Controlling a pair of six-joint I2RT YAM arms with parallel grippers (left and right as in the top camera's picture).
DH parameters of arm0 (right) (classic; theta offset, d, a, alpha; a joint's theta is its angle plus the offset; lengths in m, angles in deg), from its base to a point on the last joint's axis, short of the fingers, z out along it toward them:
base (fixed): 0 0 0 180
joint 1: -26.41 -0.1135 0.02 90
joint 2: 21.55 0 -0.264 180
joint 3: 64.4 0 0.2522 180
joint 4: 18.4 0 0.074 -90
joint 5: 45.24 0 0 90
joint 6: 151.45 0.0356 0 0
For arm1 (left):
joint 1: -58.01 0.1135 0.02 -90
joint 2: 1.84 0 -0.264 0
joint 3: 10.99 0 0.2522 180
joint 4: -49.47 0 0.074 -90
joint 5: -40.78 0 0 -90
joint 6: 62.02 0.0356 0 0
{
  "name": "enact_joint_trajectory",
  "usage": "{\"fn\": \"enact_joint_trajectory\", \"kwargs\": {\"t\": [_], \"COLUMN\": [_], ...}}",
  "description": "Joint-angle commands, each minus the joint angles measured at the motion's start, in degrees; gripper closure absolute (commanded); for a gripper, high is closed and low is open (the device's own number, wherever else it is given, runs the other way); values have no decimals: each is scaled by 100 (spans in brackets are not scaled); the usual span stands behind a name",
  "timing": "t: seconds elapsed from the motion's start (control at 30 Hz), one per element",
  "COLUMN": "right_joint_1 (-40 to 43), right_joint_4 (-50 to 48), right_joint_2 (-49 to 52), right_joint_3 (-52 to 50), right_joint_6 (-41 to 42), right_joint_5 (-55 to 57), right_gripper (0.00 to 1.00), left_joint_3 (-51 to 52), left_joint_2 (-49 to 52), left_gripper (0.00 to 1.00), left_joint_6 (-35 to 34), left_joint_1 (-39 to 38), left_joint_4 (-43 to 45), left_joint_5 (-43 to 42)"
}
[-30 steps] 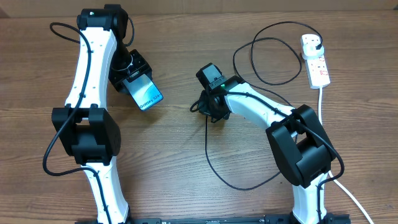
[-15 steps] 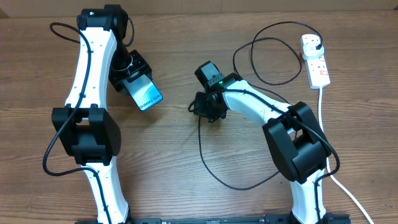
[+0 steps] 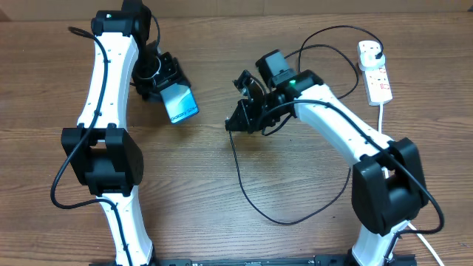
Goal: Plug charger to phone and switch on socket
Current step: 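Lift the plug with the right gripper toward the held phone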
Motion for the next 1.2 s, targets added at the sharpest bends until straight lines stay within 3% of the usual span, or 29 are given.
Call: {"fn": "enact_joint_trajectory", "kwargs": {"t": [0.0, 0.27, 0.6, 0.9, 1.17], "right_joint_1": [138, 155, -118, -428, -479], "right_joint_4": [201, 487, 507, 505, 389], "right_joint_2": [-114, -114, -114, -114, -114], "right_joint_3": [118, 116, 116, 116, 116], "right_joint_6": [-763, -942, -890, -675, -566], "right_joint_5": [-1176, -1558, -1141, -758, -627], "right_gripper": [96, 96, 96, 96, 96], "left_joint_3": [-155, -155, -155, -153, -153], "left_joint_2": [15, 15, 15, 17, 17], "left_gripper": [96, 96, 96, 96, 96], "left_joint_6": [717, 717, 717, 798, 800], "left_joint_1": [72, 365, 337, 76, -127], "left_joint_4": [212, 514, 391, 109, 142], "left_joint_5": [-1342, -1993, -1982, -1858, -1235]}}
